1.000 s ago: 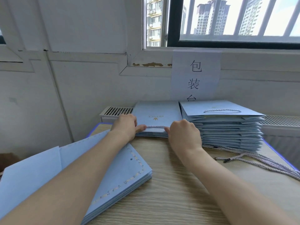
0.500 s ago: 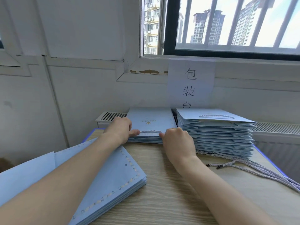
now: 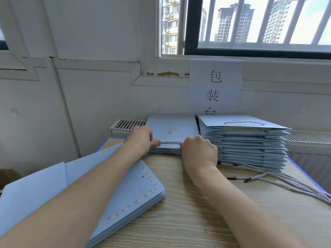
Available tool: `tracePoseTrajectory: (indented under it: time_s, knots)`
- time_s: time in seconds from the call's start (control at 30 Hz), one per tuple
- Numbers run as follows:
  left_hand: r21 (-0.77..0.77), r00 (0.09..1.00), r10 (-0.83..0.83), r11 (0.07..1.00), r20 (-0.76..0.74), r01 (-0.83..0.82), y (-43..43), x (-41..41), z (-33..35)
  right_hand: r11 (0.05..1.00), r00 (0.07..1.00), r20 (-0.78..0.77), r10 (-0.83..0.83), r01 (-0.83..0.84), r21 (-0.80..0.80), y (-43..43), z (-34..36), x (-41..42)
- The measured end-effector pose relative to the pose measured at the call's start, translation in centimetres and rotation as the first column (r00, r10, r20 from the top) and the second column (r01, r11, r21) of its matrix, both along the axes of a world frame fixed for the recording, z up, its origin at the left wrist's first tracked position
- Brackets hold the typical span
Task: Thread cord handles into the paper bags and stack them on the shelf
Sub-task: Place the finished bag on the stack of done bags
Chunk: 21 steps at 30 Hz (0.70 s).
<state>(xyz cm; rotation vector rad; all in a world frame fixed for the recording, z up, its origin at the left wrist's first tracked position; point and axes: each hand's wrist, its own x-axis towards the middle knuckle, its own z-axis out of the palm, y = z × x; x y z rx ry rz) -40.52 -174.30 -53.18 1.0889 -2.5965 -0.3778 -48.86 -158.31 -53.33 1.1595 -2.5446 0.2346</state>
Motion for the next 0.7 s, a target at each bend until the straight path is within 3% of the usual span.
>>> tracePoseTrajectory:
  time_s: [0.1,0.3,0.57,0.7]
  knots:
    - [-0.019,0.999,-0.011,1.000,0.047,0.012,0.6,-0.2,0.8,1.000,1.000,0.010,0.000,0.000,-0.010,0.0,0.6,0.3]
    - [-0.008,0.999,0.033,0.999,-0.044,-0.033,1.0,-0.2,0.2,0.998,1.000,0.006,0.028,-0.028,-0.050,-1.0,1.0,0.9]
    - [-0.087,0.993,0.111,0.990,0.028,-0.108,1.6,-1.2,-0.5,0.999,1.000,0.012,0.020,-0.020,-0.029,-1.1,0.2,0.3]
    - [0.005,0.995,0.076,0.997,0.062,-0.076,1.1,-1.0,1.1,0.998,0.999,-0.008,0.045,-0.045,-0.039,-0.8,0.8,0.4]
